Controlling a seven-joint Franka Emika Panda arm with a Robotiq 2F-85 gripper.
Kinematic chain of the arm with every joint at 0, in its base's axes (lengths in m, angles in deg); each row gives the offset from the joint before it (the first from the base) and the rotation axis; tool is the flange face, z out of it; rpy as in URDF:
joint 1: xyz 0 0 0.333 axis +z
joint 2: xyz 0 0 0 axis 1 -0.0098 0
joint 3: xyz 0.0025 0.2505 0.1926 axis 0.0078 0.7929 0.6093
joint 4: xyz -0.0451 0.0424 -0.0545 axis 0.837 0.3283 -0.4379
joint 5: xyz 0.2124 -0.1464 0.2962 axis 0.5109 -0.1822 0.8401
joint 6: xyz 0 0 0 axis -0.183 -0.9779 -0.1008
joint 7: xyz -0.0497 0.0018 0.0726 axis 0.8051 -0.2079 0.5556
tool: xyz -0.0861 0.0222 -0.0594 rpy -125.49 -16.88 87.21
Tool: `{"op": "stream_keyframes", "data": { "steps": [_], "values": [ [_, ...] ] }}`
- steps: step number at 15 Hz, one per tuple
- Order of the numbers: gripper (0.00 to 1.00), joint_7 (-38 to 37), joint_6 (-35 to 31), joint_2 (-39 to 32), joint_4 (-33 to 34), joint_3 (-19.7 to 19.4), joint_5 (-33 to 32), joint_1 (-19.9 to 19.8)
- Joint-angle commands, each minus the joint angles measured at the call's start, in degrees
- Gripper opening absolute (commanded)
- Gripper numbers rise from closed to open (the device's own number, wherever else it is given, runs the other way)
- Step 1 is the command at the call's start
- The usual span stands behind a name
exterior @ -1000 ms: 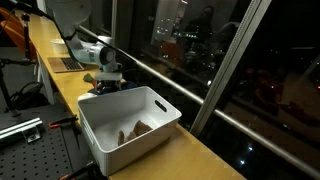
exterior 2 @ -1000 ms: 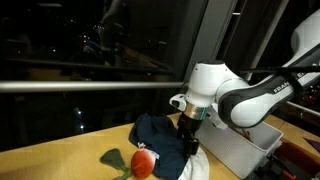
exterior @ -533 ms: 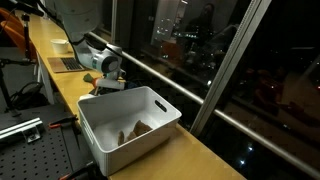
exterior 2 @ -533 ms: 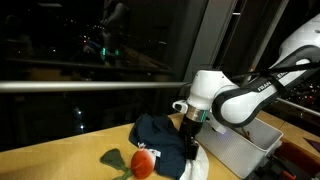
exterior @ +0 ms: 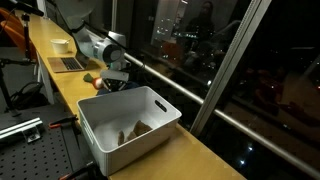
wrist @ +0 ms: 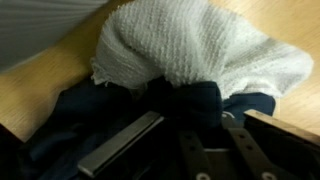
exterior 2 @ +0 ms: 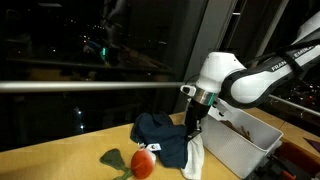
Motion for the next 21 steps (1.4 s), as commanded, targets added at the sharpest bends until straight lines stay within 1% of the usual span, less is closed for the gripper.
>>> {"op": "stream_keyframes", "data": {
  "steps": [1, 5, 8, 12, 17, 21],
  "values": [
    [0.05, 0.2, 2.6, 7.6, -3.9, 0.6, 1.9, -0.3],
    [0.05, -0.1, 8.6, 16.5, -4.0, 0.2, 1.8, 0.6],
    [0.05, -1.2, 12.0, 23.3, -2.6, -1.0, 0.5, 1.4],
    [0.05, -2.6, 14.8, 33.2, -1.5, -3.0, 0.2, 0.8],
    [0.05, -1.9, 19.7, 44.1, 0.6, -7.8, 1.6, -0.8],
    [0.05, 0.1, 25.5, 50.1, 5.3, -12.3, 1.8, -2.1]
  ]
}}
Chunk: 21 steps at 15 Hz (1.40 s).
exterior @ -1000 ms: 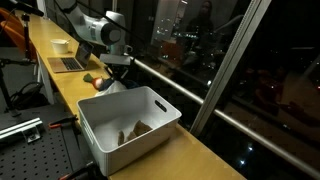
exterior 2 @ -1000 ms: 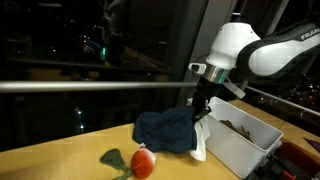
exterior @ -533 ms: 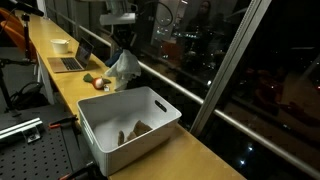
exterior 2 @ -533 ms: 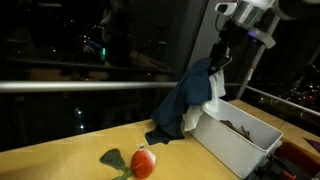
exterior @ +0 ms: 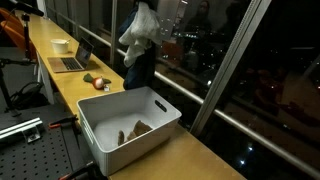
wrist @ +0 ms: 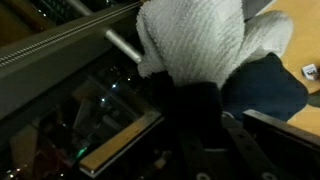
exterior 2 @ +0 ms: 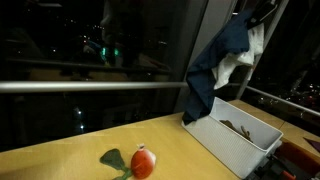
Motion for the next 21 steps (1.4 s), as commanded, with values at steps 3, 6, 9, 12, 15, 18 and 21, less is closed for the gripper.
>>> {"op": "stream_keyframes", "data": {
  "steps": [3, 6, 9, 12, 15, 18, 21],
  "values": [
    [0.05, 4.0, 9.4, 4.1, 10.2, -5.2, 1.3, -1.3],
    [0.05, 3.3, 9.6, 1.9, 12.2, -5.5, 1.1, -0.8],
    [0.05, 1.8, 7.0, -0.3, 8.5, -4.6, 1.9, 0.0],
    [0.05, 1.2, 6.2, -3.1, 4.7, -4.8, 1.9, -0.7],
    [0.05, 1.0, 3.9, -3.4, -1.5, -5.9, 1.4, -2.2],
    [0.05, 1.6, 0.1, -1.5, -9.1, -7.6, 2.2, -4.0],
    [0.05, 1.3, -4.3, -0.8, -15.4, -8.7, 2.7, -5.0]
  ]
}}
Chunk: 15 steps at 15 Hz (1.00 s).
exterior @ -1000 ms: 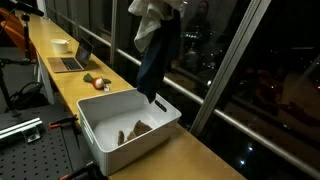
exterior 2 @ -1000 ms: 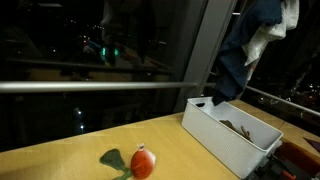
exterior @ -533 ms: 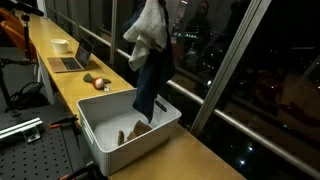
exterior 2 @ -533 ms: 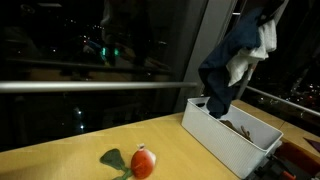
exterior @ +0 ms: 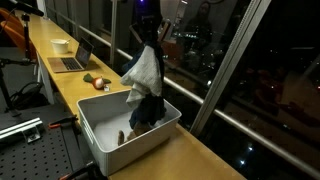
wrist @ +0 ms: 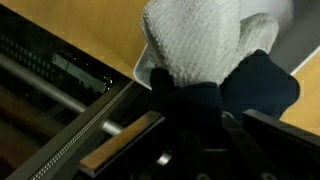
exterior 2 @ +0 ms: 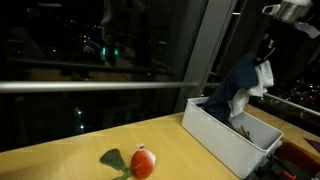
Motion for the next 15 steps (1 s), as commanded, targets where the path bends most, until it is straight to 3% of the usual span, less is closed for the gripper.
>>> {"op": "stream_keyframes", "data": {
  "steps": [1, 3, 4, 6, 12, 15],
  "values": [
    [0.05, 0.1, -5.9, 3.0, -8.2, -0.9, 1.9, -0.6],
    [0.06, -0.3, -8.8, 2.5, -11.7, -0.7, 1.9, -0.4],
    [0.44, -0.4, -9.9, 2.1, -13.1, -0.6, 2.1, -0.3],
    [0.51, -0.4, -11.6, 2.2, -15.5, -0.6, 2.5, -0.2],
    [0.96, -1.2, -9.1, 3.2, -13.0, 1.6, 1.4, 1.2],
    [1.0, -2.6, -8.3, -0.5, -7.8, 5.2, 1.0, 4.4]
  ]
}}
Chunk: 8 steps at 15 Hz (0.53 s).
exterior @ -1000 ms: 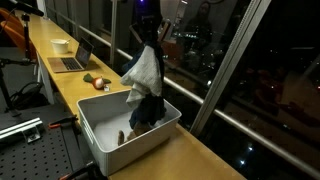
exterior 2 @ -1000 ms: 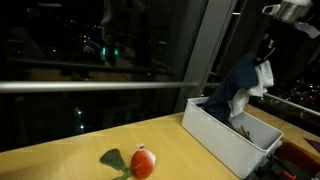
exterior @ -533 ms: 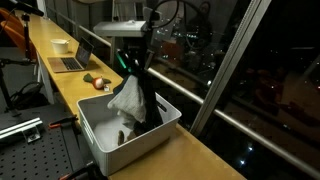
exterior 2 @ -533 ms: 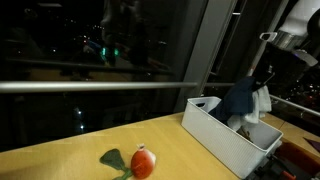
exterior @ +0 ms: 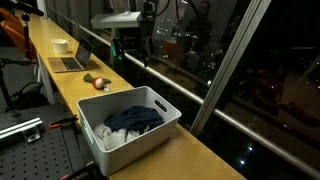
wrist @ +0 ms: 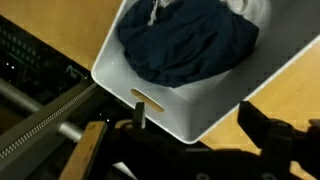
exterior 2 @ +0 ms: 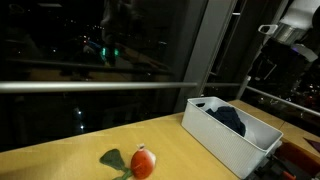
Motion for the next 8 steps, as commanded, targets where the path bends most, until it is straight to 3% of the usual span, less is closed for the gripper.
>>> {"op": "stream_keyframes", "data": {
  "steps": [1, 8],
  "values": [
    [1.0, -2.9, 2.1, -4.8, 6.8, 4.7, -0.5, 3.9],
    [1.0, -7.1, 1.3, -22.5, 16.6, 14.0, -8.9, 12.1]
  ]
}}
